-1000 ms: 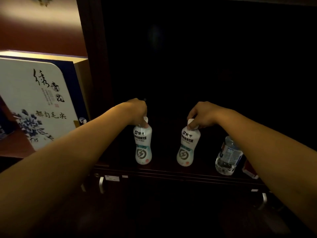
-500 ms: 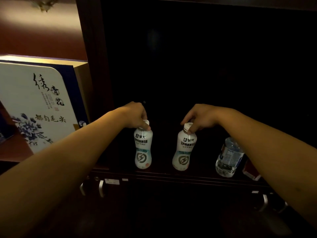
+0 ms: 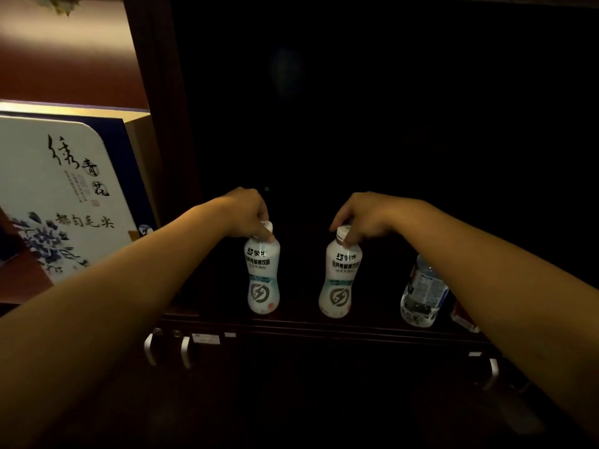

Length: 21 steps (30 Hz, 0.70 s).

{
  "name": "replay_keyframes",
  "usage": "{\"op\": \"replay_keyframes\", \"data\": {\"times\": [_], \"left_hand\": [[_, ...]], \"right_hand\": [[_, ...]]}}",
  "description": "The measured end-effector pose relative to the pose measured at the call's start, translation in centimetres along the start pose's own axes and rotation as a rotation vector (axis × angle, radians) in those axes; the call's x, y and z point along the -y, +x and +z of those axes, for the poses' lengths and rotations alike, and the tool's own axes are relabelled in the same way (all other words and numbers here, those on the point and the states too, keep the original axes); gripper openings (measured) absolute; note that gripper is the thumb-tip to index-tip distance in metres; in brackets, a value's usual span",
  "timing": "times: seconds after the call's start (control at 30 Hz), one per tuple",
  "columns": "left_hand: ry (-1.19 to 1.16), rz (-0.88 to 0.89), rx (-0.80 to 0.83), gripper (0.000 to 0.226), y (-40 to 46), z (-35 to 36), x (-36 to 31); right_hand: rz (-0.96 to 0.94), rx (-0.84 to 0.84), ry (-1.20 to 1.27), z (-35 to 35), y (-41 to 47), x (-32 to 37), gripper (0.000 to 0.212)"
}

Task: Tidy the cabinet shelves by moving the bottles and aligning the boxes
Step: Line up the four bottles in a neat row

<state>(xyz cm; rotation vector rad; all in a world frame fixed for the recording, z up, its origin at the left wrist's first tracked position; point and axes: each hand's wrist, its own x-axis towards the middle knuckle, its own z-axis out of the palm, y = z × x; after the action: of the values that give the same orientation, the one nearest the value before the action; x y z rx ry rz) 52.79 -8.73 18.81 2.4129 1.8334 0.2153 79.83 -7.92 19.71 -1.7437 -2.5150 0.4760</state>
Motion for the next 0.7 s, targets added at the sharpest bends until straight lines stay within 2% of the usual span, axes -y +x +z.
{"op": "replay_keyframes", "data": {"times": [0.07, 0.23, 0.33, 0.43, 0.5, 0.6, 0.7], "left_hand": [[0.013, -0.006, -0.001, 0.046, 0.0, 0.1, 0.0], [0.132, -0.017, 0.026, 0.045, 0.1, 0.0, -0.6], [0.285, -0.002, 0.012, 0.056, 0.5, 0.1, -2.2], [0.381, 0.025, -0.153, 0.063, 1.1, 0.2, -5.5], [0.282, 0.084, -0.216, 0.058, 1.6, -0.3, -8.8], [0.078, 0.220, -0.224, 0.050, 1.6, -1.4, -13.3], [0.003, 0.371, -0.239, 0.042, 1.6, -1.4, -18.4]], "right_hand": [[0.003, 0.001, 0.033, 0.1, -0.2, -0.3, 0.051], [-0.007, 0.004, 0.129, 0.4, -2.0, -2.1, 0.071], [0.000, -0.050, 0.151, 0.1, -3.7, -4.4, 0.067], [0.023, -0.114, 0.147, -1.0, -5.7, -7.1, 0.053], [0.053, -0.159, 0.141, -1.8, -7.3, -9.3, 0.043], [0.105, -0.208, 0.132, -2.8, -9.4, -12.0, 0.038], [0.220, -0.291, 0.027, -3.5, -11.4, -14.9, 0.035]]}}
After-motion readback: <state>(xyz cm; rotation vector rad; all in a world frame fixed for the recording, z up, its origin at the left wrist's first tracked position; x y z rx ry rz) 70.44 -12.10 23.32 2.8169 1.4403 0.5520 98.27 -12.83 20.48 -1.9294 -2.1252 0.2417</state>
